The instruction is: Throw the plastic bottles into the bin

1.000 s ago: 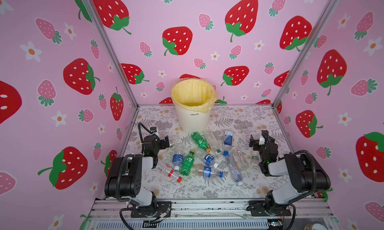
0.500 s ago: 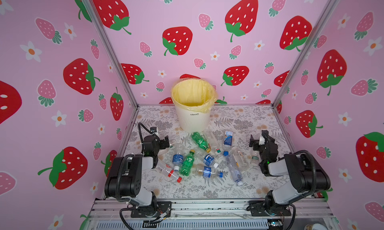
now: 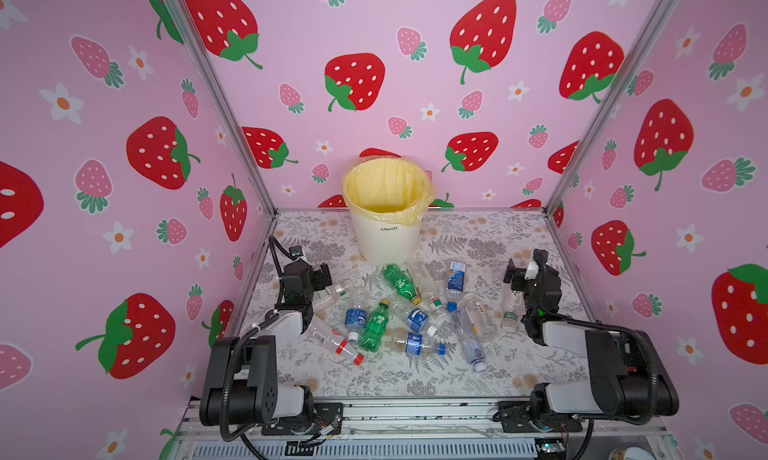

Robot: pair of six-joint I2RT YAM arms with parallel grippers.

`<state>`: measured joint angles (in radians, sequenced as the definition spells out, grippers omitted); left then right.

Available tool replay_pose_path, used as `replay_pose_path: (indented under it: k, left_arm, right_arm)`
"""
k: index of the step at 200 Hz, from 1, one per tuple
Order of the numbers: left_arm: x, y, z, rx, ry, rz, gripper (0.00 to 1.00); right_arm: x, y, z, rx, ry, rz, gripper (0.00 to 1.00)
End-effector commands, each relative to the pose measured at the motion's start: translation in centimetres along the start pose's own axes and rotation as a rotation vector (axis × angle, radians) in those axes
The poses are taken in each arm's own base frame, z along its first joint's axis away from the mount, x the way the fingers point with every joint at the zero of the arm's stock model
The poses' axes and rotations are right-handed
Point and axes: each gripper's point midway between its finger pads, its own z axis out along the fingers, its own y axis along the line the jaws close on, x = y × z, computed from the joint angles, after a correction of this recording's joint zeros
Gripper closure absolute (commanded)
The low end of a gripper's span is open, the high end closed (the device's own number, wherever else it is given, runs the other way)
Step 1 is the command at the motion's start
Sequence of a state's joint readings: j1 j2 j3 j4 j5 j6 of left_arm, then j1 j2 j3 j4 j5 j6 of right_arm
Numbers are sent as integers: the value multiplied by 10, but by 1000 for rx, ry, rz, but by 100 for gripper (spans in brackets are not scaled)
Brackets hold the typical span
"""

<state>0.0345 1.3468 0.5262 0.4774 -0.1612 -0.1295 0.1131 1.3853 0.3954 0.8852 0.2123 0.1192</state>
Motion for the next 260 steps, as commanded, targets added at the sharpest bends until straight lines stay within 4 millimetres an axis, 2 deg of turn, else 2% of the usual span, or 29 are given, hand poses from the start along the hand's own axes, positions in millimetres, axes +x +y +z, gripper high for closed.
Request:
replay_pose_path:
  k: [1, 24, 40, 80, 117, 139, 152, 163, 177, 193, 221, 240, 260]
  left_arm:
    - [-19, 22, -19, -140, -33, -53, 1]
    - [-37, 26, -41, -194, -75, -137, 1]
    - [-42, 16, -50, -157, -69, -194, 1]
    - [-30, 3, -65, -124, 68, -422, 1]
    - [-28, -57, -78, 105, 212, -462, 1]
    - [-21, -75, -84, 142, 252, -437, 1]
    - [-20, -82, -90, 174, 298, -482, 1]
    - [-26, -90, -98, 213, 332, -512, 1]
    - [-43, -104, -109, 300, 328, -502, 1]
    - [-53, -104, -117, 297, 322, -440, 1]
    - [-45, -86, -121, 204, 358, -350, 1]
    - [-45, -87, -122, 212, 368, -306, 1]
    - [-56, -92, -122, 231, 362, -276, 1]
  right_arm:
    - [5, 2, 4, 0, 131, 62, 1]
    - [1, 9, 5, -28, 232, 76, 1]
    - [2, 8, 1, -14, 311, 98, 1]
    - [17, 11, -19, -22, 500, 138, 1]
    - [39, 14, -42, -45, 604, 165, 1]
    - [56, 10, -50, -28, 641, 156, 1]
    - [66, 10, -52, -24, 669, 145, 1]
    - [76, 11, -54, -28, 697, 142, 1]
    - [85, 12, -55, -34, 726, 141, 0]
    - [92, 10, -54, -16, 736, 146, 2]
    - [96, 11, -53, -11, 735, 173, 6]
    - [102, 12, -51, -9, 754, 179, 10]
    - [106, 17, -49, -27, 768, 197, 15]
